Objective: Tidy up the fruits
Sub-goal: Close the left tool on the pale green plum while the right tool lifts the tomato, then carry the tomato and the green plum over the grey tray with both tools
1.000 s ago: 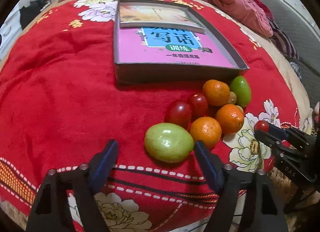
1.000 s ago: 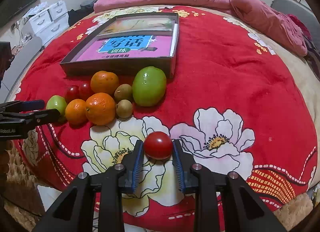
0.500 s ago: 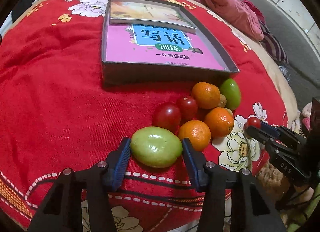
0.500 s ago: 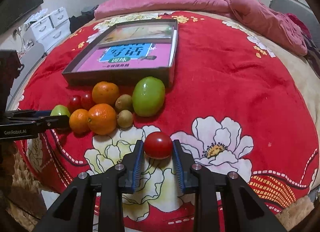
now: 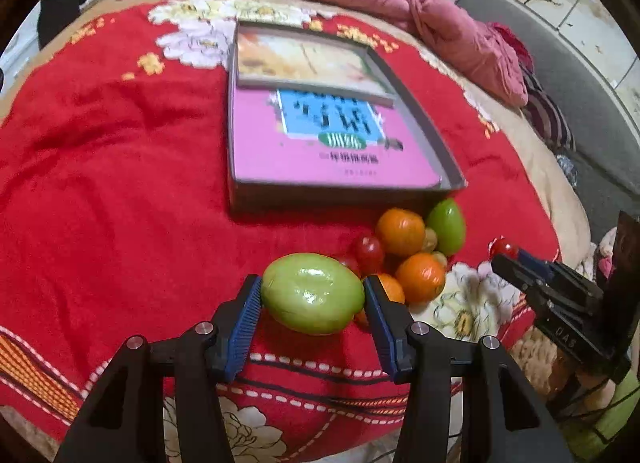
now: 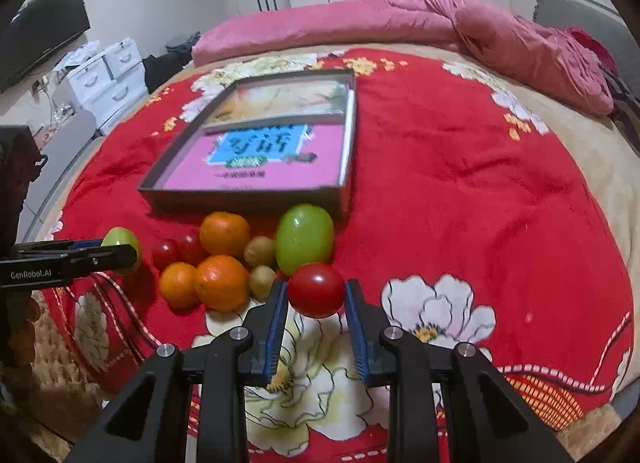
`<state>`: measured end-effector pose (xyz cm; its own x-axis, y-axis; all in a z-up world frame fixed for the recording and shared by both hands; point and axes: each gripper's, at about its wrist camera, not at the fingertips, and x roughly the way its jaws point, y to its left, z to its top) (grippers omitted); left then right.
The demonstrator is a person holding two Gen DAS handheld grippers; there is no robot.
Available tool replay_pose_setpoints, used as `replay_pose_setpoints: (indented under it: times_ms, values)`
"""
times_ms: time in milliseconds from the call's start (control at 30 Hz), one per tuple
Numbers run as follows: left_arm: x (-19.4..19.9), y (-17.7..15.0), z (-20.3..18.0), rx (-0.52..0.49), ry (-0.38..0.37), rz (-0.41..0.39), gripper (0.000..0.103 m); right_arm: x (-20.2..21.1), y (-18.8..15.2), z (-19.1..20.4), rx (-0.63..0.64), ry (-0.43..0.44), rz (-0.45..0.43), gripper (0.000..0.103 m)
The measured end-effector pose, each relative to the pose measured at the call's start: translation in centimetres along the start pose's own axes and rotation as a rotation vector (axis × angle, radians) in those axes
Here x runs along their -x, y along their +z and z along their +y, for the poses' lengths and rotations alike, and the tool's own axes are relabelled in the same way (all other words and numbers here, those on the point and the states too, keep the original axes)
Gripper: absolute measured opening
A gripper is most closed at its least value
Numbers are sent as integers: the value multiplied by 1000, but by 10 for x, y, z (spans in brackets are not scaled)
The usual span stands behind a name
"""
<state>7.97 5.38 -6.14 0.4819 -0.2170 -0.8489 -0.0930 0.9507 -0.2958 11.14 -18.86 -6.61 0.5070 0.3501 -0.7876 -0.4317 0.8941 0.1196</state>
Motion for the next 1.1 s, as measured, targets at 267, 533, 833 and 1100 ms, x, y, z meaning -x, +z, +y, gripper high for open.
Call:
replay_pose_setpoints:
  times_ms: [267, 533, 833, 1100]
  values:
    - [13, 28, -3, 2, 13, -67, 53, 2, 30, 8, 27, 16, -56, 29]
    - [3, 56, -10, 10, 30, -99, 53, -3, 58, 9, 31, 28, -100, 29]
    - [-19, 76, -19, -2, 81, -101, 53, -24, 76, 23, 62, 41, -95, 29]
    - [-42, 80, -19, -4, 104, -70, 53, -42, 80, 29, 76, 51, -63, 29]
